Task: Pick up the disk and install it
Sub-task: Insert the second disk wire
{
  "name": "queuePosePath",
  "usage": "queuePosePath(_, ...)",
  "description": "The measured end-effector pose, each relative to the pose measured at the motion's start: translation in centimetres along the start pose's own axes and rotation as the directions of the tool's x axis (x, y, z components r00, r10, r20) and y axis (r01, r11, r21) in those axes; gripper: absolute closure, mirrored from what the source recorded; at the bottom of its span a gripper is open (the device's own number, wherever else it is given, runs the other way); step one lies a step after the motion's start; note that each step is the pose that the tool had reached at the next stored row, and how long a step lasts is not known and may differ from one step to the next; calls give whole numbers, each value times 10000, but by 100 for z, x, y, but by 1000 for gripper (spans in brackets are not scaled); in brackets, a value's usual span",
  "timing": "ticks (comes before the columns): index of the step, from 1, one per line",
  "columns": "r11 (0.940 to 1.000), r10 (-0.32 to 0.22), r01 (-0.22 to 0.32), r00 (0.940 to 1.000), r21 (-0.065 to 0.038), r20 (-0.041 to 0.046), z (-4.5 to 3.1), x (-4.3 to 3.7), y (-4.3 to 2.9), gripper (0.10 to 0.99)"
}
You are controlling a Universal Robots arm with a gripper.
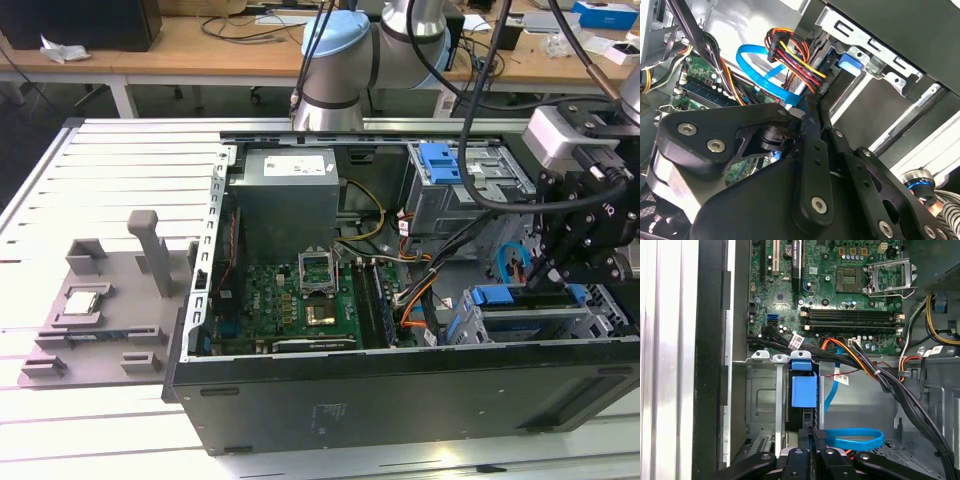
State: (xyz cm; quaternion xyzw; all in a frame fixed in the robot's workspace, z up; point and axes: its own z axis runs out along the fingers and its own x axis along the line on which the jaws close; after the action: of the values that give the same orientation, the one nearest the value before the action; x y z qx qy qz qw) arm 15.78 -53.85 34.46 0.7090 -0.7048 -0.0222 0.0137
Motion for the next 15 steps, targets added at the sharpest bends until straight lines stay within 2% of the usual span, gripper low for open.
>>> queuePosePath(8,10000,0,0,10000,-1,-1,25,0,-1,925)
queuePosePath(10,10000,0,0,10000,-1,6,29,0,-2,910)
queuePosePath(11,10000,-1,1,10000,-1,6,29,0,-2,847)
queuePosePath(13,10000,0,0,10000,-1,-2,24,0,-1,847)
queuePosePath(15,10000,0,0,10000,2,-2,-18,-3,1,847)
